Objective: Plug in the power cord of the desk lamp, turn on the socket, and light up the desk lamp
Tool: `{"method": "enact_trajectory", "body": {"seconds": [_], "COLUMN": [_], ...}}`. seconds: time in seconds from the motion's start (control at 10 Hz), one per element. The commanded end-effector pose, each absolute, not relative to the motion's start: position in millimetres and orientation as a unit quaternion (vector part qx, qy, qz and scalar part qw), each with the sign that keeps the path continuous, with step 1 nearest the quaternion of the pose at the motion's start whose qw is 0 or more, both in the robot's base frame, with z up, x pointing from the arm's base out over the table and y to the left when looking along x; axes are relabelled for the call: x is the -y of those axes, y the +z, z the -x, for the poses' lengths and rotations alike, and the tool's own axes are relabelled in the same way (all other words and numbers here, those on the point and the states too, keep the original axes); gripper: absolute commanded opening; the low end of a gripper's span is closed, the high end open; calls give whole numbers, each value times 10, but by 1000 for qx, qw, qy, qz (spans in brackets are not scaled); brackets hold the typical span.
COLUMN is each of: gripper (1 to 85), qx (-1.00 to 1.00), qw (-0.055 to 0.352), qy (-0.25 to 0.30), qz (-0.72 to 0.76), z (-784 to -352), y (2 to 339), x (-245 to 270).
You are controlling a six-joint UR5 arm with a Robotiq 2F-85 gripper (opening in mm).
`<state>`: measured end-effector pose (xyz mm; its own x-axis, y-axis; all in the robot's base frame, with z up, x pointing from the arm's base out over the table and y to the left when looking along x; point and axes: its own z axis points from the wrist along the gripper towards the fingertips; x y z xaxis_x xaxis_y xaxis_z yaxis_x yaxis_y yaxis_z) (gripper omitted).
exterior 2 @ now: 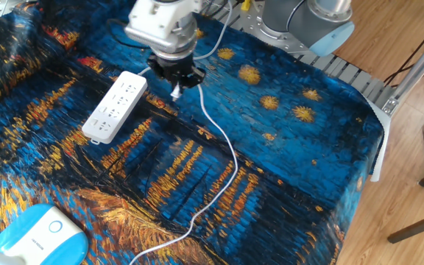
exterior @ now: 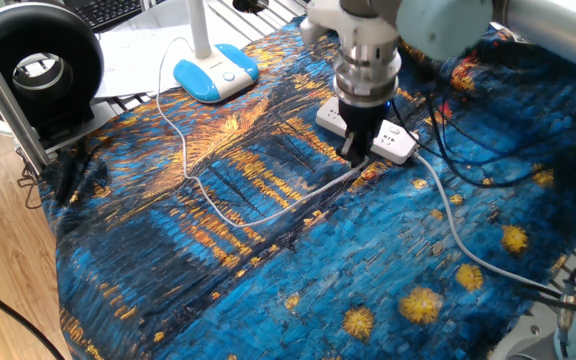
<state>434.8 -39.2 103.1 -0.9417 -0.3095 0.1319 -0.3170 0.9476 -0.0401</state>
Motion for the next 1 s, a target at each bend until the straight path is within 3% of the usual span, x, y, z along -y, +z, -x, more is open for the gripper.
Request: {"method": "enact_trajectory", "body": {"seconds": [0.0, 0.1, 0.3, 0.7, 0.9], "gripper": [13, 13, 13, 13, 13], "qx": [978, 973, 969, 968, 978], "qw": [97, 126, 138, 114, 130], "qy": [27, 26, 42, 34, -62], "qz": [-184, -189, -202, -222, -149], "z": [-4488, -4413, -4482, -4531, -4350], "y": [1155, 1157, 1095, 903, 929], "x": [586, 668, 901, 1002, 471]}}
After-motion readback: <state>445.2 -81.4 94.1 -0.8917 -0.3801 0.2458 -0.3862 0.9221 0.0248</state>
